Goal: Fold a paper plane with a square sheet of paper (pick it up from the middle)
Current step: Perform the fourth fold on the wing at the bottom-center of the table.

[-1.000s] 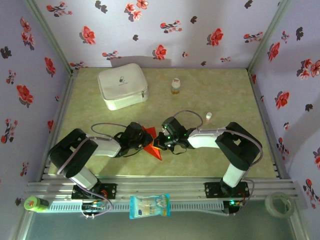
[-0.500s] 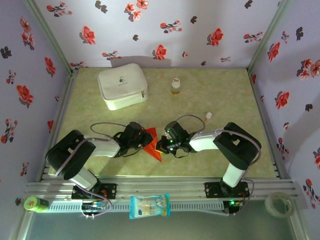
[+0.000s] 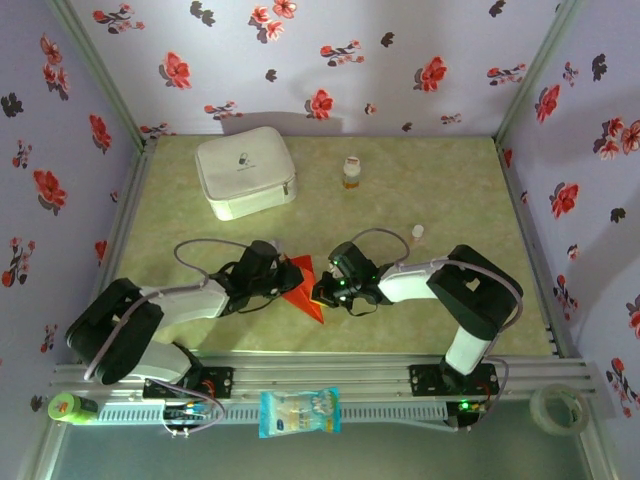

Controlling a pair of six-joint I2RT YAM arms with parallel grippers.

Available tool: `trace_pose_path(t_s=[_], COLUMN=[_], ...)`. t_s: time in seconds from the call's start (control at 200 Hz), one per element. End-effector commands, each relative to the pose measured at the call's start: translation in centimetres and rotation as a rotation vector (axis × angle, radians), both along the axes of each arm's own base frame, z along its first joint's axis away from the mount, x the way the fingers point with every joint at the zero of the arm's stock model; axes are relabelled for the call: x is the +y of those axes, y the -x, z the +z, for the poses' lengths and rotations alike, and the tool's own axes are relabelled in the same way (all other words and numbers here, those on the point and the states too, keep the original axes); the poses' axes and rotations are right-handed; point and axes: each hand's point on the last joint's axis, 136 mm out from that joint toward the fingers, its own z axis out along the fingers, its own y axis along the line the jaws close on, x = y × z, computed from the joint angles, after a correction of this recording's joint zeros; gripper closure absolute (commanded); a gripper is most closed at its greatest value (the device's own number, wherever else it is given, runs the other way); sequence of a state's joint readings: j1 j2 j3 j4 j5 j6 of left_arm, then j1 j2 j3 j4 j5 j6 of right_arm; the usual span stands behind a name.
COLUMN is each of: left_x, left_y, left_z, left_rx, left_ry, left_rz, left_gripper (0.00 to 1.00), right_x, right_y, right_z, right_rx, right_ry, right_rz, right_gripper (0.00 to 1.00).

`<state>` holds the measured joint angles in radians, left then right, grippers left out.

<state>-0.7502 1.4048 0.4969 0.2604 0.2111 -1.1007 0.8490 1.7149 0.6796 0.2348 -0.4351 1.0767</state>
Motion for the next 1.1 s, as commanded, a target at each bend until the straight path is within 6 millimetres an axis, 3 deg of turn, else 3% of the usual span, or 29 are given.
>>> trace_pose_path(t_s=[0.0, 0.24, 0.76, 1.095], left_x=[0.0, -1.4, 2.2, 3.8], left_y=[1.0, -0.4, -3.2, -5.6], left_z=[-1.3, -1.6, -5.3, -5.2], left_rx=[0.050, 0.044, 0.114, 0.117], left_ry=[-0.036, -0.005, -0.064, -0.106], left_rz=[-0.066, -0.084, 0.069, 0.101], left_gripper=[0.95, 0.93, 0.92, 0.92], right_x=[-2.0, -1.9, -2.6, -3.4], right_y=[0.7, 0.9, 1.8, 2.5], right_z=[-1.8, -2.1, -3.5, -4.2], right_rx=[0.025, 0.033, 0.061, 0.069], right_ry=[0.108, 0.113, 0.155, 0.201], right_rz=[-0.013, -0.009, 0.022, 0.052], right_gripper=[0.99, 1.00, 1.00, 1.00])
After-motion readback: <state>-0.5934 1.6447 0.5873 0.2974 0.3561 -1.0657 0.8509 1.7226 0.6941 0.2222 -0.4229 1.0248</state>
